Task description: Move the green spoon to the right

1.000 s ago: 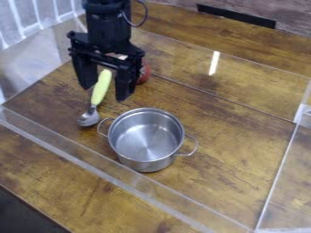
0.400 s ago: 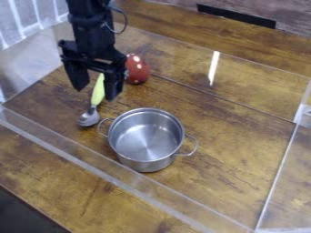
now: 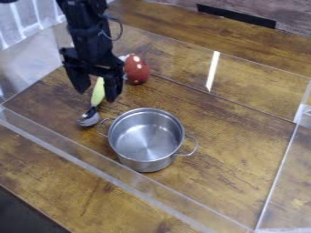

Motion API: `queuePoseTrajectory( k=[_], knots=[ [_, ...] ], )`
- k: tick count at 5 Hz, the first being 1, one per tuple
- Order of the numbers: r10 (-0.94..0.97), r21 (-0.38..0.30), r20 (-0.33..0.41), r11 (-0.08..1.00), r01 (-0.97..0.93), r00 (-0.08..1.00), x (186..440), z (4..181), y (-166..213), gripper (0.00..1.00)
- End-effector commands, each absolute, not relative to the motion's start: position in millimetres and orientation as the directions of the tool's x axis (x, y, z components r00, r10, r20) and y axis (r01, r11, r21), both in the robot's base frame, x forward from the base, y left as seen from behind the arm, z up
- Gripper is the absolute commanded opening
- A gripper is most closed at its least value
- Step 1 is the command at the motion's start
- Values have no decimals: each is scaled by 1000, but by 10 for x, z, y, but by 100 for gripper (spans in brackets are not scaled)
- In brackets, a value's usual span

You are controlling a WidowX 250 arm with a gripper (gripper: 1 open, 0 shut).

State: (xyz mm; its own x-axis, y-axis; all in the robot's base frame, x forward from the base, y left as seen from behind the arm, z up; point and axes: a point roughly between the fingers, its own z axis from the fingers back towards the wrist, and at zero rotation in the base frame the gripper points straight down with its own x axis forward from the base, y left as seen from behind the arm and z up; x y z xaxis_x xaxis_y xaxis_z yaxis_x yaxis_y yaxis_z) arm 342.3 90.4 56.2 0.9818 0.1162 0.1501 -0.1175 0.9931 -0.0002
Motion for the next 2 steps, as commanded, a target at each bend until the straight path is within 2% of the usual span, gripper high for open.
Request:
queuePoseTrajectory(
  k=[1,2],
  knots=[
    [144,-1,212,989,-147,967,3492,643,1016,100],
    [148,-8,227,989,-150,963,3541,599,1034,100]
  ],
)
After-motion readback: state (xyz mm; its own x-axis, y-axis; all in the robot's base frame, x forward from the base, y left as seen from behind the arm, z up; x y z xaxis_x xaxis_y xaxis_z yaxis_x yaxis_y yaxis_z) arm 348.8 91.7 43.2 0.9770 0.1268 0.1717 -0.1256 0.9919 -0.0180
